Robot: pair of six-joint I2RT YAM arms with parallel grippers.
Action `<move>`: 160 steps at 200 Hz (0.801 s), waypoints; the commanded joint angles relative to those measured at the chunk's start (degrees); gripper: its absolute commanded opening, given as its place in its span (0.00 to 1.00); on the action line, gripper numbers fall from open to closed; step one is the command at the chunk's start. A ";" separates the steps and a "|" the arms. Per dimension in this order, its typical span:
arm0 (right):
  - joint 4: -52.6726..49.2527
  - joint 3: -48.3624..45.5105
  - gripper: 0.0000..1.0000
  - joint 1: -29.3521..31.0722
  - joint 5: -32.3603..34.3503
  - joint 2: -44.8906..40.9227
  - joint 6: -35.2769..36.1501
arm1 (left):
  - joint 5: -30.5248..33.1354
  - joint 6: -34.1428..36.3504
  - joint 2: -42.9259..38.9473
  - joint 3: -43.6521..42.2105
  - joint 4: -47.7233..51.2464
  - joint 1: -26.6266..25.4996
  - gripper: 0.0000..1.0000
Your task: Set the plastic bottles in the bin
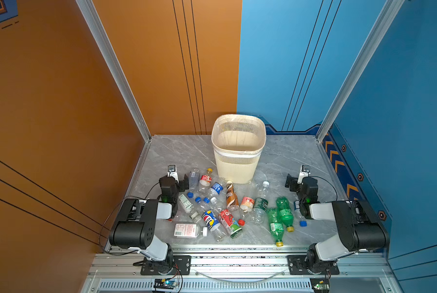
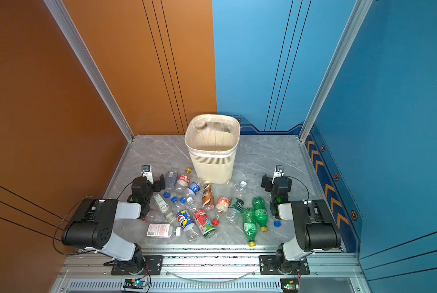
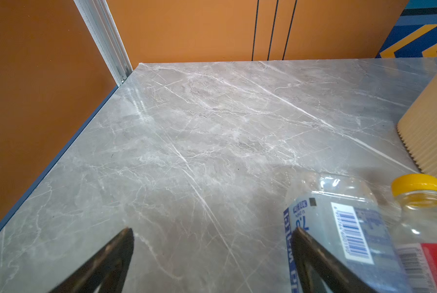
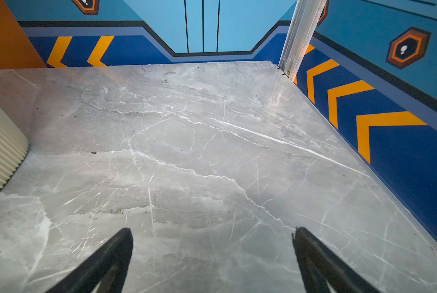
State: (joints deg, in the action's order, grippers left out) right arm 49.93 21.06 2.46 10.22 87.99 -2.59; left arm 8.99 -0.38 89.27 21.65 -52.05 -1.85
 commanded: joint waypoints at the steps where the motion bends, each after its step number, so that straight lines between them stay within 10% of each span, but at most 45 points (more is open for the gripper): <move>1: -0.76 1.00 0.99 -0.35 -0.89 -0.18 -0.74 | 0.87 0.68 0.22 0.26 -0.37 -0.26 0.98; 160: -0.87 1.00 1.00 -0.37 -0.90 -0.20 -0.73 | 0.32 0.55 0.31 0.26 -0.33 0.03 0.98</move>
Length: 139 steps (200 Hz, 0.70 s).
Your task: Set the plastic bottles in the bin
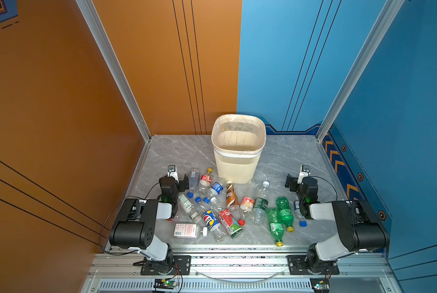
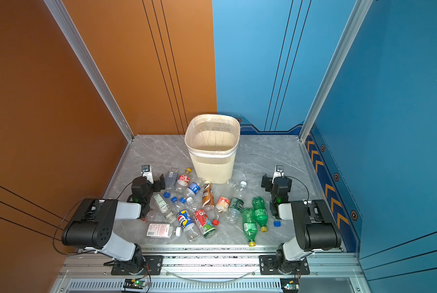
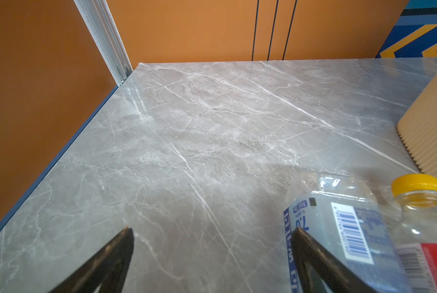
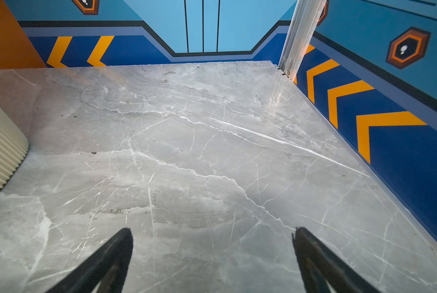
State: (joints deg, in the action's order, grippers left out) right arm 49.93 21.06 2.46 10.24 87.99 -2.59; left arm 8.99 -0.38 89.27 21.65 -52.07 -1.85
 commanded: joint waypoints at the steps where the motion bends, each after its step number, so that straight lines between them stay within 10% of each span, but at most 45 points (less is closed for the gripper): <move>1: -0.88 1.00 0.99 -0.40 -0.97 -0.19 -0.74 | 0.32 0.51 0.30 0.29 -0.31 0.06 0.97; 139: -4.51 2.29 0.99 -0.19 1.35 -2.74 -1.35 | -0.02 0.38 -0.16 0.22 -0.41 0.19 0.98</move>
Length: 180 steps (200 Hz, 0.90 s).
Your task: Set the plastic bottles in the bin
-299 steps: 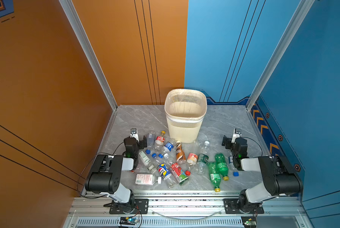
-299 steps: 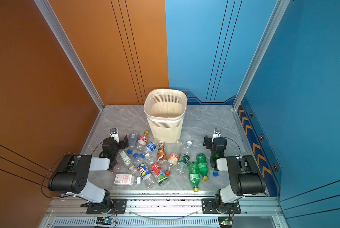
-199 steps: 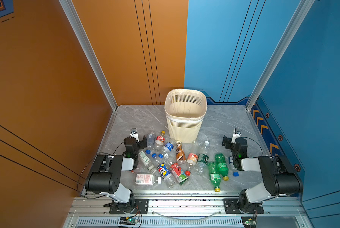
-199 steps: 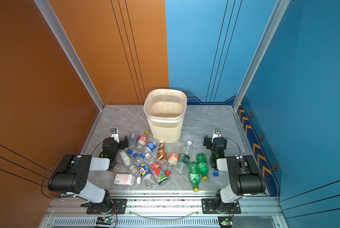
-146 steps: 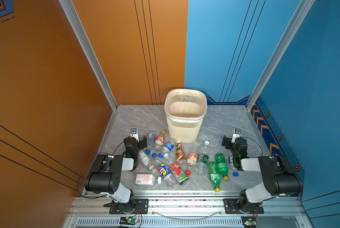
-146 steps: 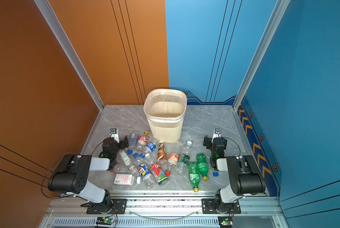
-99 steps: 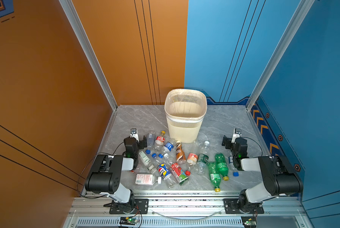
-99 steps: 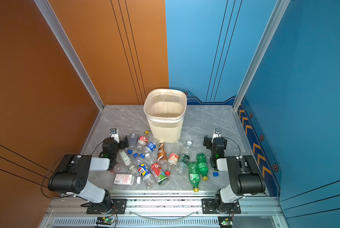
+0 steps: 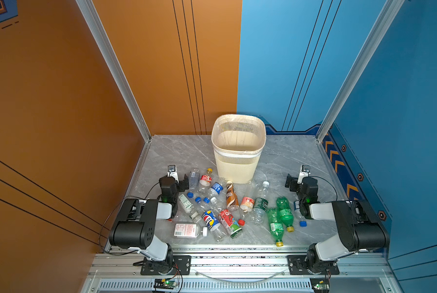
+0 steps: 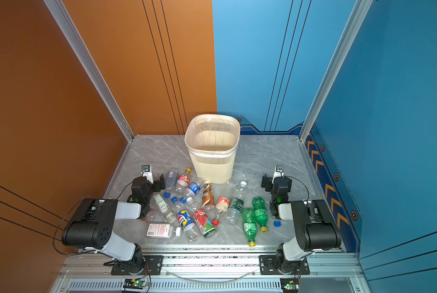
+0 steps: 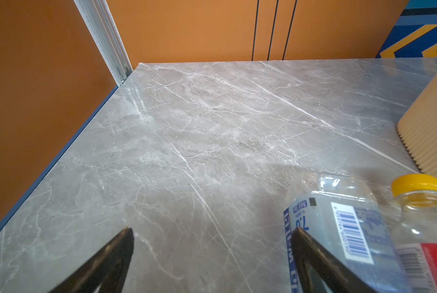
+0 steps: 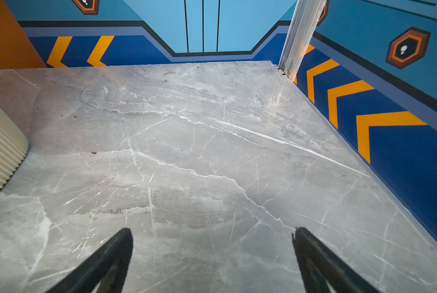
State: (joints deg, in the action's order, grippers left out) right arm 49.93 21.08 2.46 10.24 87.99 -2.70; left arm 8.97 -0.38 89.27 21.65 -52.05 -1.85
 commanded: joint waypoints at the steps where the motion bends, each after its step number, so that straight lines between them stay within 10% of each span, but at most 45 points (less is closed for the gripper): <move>1: -5.56 2.46 1.00 -0.14 1.62 -3.17 -1.25 | 0.09 0.43 -0.20 0.27 -0.38 0.18 0.98; 24: -34.04 13.27 0.99 -0.35 7.11 -13.25 -7.32 | 5.77 -0.19 -8.17 2.56 10.32 -0.75 0.98; 57: -48.67 16.36 0.99 -0.62 8.19 -26.06 -23.79 | 14.31 -10.60 -23.96 11.06 30.60 -2.74 0.98; 91: -65.56 15.60 0.99 -5.72 -8.79 -35.57 -23.13 | 8.59 -26.06 -35.78 9.92 32.61 -3.46 0.98; 124: -80.73 14.62 1.00 -7.23 -13.99 -39.53 -25.59 | -0.44 -26.97 -43.44 13.21 48.89 -1.75 0.98; 180: -89.02 12.59 0.95 -5.33 -11.32 -38.90 -28.06 | 2.56 -18.11 -45.25 21.49 72.31 -0.56 0.98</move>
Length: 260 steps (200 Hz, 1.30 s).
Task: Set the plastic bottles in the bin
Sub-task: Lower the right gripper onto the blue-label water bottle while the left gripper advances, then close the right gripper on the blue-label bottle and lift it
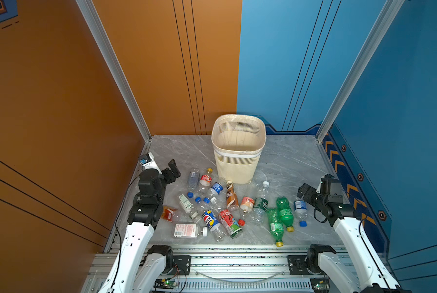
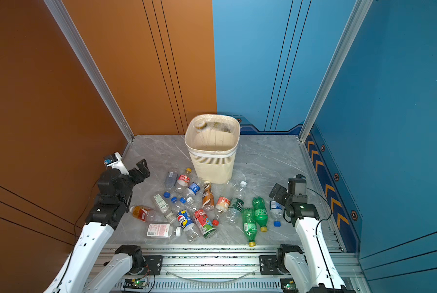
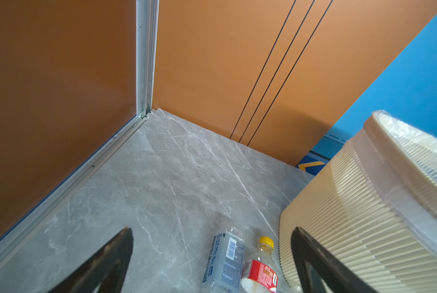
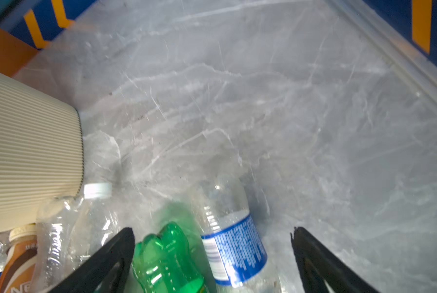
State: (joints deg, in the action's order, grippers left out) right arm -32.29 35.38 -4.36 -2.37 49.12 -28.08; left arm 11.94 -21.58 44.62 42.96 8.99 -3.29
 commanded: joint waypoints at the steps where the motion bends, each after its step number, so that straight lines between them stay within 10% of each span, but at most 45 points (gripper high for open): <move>1: -6.72 -1.75 0.95 1.65 1.48 0.03 -2.77 | -0.42 2.93 -0.55 0.05 11.24 0.90 0.98; 116: -1.45 -6.06 0.89 8.89 9.58 7.87 -6.90 | -5.35 0.19 2.01 0.05 12.63 4.91 0.98; 260: 1.89 -3.23 0.50 8.93 11.98 10.29 -7.36 | -6.49 -1.43 0.65 -1.26 11.86 8.03 0.98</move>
State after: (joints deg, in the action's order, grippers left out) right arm -27.92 28.49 4.25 6.61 62.59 -36.03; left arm 5.78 -22.37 46.33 43.07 20.99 4.12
